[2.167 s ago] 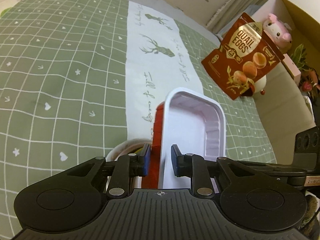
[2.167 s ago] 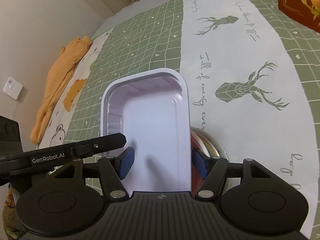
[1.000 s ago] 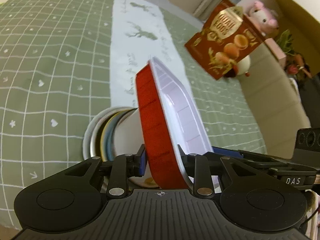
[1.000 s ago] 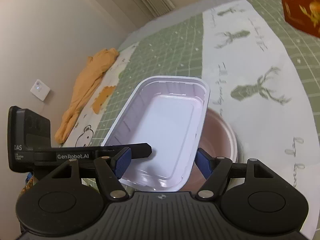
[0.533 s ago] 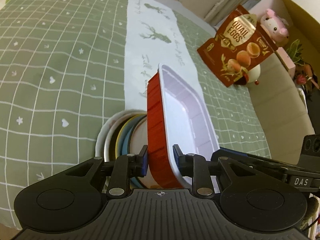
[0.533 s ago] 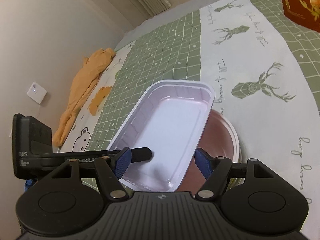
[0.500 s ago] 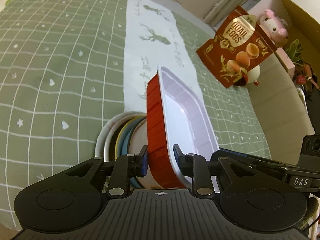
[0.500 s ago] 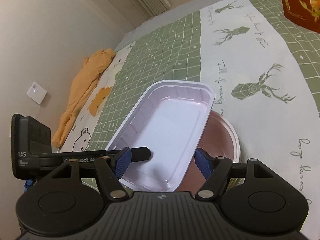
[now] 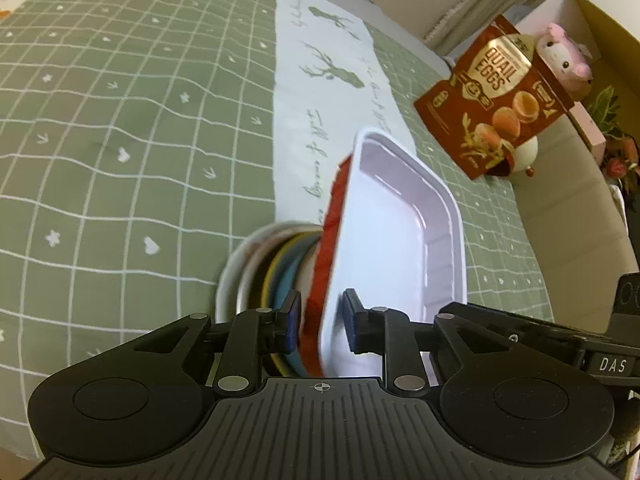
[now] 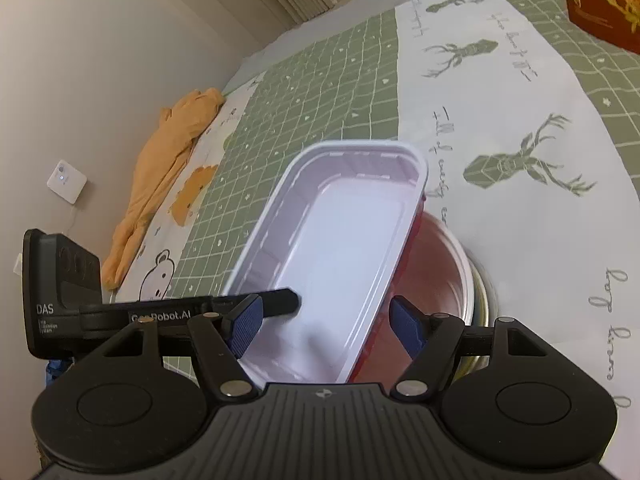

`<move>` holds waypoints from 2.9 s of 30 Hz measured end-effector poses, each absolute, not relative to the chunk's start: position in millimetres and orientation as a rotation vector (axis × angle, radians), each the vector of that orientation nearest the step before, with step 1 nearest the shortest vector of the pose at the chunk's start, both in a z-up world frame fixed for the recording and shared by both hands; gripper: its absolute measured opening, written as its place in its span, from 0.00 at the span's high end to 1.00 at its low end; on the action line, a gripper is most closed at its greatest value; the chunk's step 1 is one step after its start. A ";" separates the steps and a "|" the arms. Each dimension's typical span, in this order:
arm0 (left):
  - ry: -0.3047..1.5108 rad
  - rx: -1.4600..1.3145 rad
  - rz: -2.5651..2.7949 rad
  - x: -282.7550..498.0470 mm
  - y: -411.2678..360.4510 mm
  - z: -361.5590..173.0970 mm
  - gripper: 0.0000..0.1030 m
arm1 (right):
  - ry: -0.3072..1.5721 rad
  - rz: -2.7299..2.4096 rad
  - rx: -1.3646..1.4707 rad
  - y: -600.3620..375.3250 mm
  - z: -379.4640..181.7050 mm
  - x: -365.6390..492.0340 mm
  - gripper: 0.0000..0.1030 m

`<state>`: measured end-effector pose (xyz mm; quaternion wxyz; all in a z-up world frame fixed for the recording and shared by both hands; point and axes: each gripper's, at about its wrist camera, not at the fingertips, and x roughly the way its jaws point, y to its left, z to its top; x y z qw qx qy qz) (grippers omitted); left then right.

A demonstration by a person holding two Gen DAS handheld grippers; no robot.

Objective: Organize plates and bowls
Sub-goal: 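Lower the tray into the white plastic bowl with the left tool, then open the left tool and pull both tools back from the stack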

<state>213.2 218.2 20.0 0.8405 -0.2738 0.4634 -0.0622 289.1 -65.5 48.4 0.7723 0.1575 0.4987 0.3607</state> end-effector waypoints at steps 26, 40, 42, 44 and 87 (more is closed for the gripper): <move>0.972 -0.586 -0.172 206.2 208.7 21.5 0.81 | 1.050 0.761 0.331 -73.5 48.4 291.0 0.31; 0.863 -0.588 -0.145 180.6 214.7 45.5 0.81 | 0.987 0.714 0.300 -85.6 57.0 284.1 0.31; 0.847 -0.597 -0.139 179.4 218.1 49.6 0.81 | 0.953 0.695 0.287 -89.7 61.0 281.6 0.31; 0.851 -0.597 -0.130 181.3 219.0 49.3 0.81 | 0.915 0.671 0.269 -93.6 65.4 279.0 0.31; 0.668 -0.491 -0.105 130.0 187.6 79.4 0.80 | 0.739 0.569 0.185 -105.7 86.0 232.2 0.31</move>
